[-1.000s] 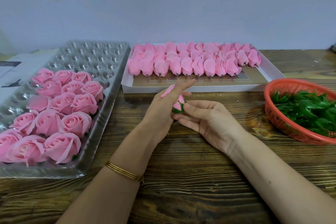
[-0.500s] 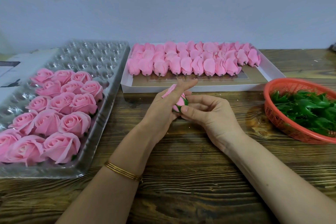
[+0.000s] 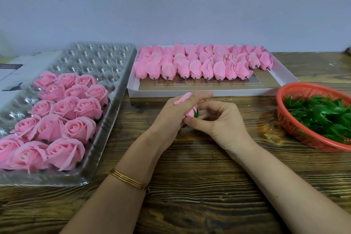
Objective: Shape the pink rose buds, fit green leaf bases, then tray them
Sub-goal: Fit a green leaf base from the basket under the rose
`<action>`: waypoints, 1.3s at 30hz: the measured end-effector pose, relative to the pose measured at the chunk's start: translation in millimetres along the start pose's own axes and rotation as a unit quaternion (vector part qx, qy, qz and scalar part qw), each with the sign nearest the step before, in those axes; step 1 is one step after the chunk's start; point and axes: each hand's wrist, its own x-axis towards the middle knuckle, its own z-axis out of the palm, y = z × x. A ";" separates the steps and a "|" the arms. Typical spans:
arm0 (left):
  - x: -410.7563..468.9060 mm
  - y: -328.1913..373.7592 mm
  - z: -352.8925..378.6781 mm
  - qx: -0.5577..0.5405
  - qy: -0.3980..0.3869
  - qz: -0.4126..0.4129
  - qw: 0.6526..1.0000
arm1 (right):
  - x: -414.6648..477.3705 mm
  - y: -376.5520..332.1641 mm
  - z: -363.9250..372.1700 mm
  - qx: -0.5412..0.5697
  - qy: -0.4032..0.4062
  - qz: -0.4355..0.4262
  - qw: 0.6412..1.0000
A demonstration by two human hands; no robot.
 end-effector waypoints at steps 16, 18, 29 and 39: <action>2.4 -4.6 1.2 -0.045 0.068 -0.004 0.997 | 5.4 4.1 1.6 -0.037 0.076 -0.019 0.996; 2.6 -5.8 2.9 -0.066 0.081 -0.019 0.994 | 6.4 4.9 1.1 -0.026 0.095 -0.017 0.995; 0.1 -5.7 8.7 -0.096 0.024 -0.017 0.995 | 5.1 6.4 0.1 0.001 0.057 -0.042 0.997; -0.2 -3.6 1.8 -0.051 -0.025 -0.022 0.998 | 5.0 6.7 -4.5 0.081 -0.032 0.003 0.996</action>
